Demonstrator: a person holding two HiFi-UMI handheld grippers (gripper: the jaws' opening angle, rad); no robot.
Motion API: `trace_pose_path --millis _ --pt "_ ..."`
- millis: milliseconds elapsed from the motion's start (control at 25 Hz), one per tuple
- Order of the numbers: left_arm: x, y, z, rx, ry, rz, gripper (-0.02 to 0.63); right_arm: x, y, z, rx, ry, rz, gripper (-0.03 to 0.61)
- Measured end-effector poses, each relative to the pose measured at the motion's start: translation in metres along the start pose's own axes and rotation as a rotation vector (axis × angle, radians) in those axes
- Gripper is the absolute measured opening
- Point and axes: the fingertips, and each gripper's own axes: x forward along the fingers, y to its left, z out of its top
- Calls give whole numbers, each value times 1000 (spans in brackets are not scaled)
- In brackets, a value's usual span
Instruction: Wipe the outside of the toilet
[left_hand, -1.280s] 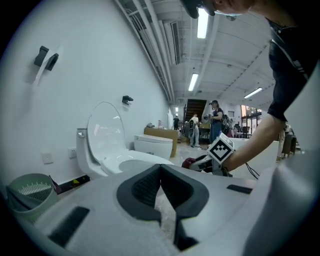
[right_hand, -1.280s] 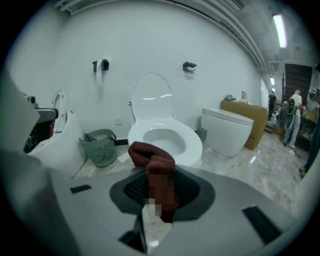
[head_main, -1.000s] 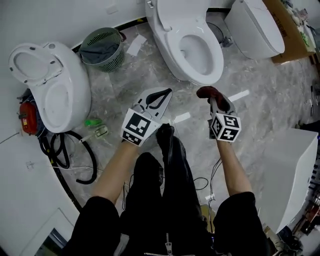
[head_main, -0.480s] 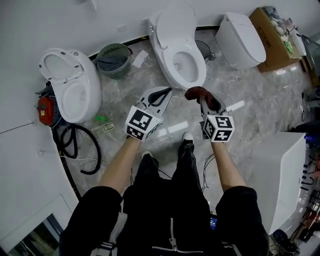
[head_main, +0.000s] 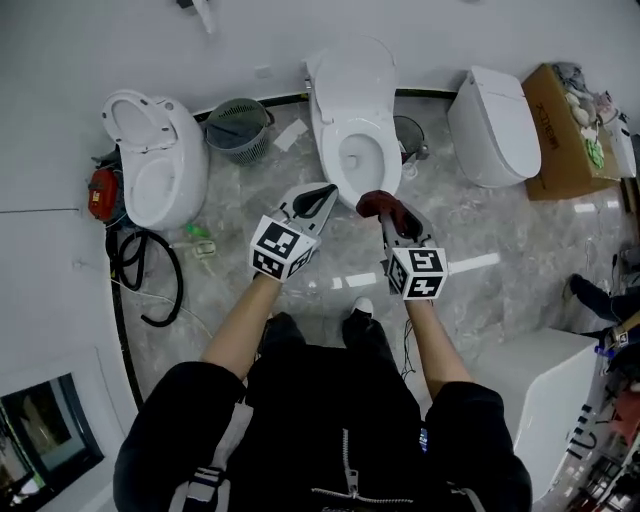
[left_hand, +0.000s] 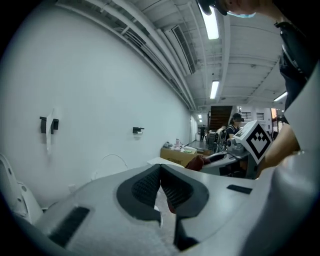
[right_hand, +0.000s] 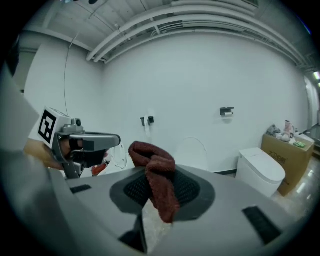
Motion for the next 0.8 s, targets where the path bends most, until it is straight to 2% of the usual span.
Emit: trace_pose_path --millis 120,320,800 --pt "23 -18 17 -19 -17 65 0 -9 -32 10 -13 13 57 97" --pt "42 -47 39 -4 -35 136 0 -20 -69 30 -47 0 134 96" --pt "28 -59 63 26 -68 215 0 -42 -76 59 -39 -84 173 94"
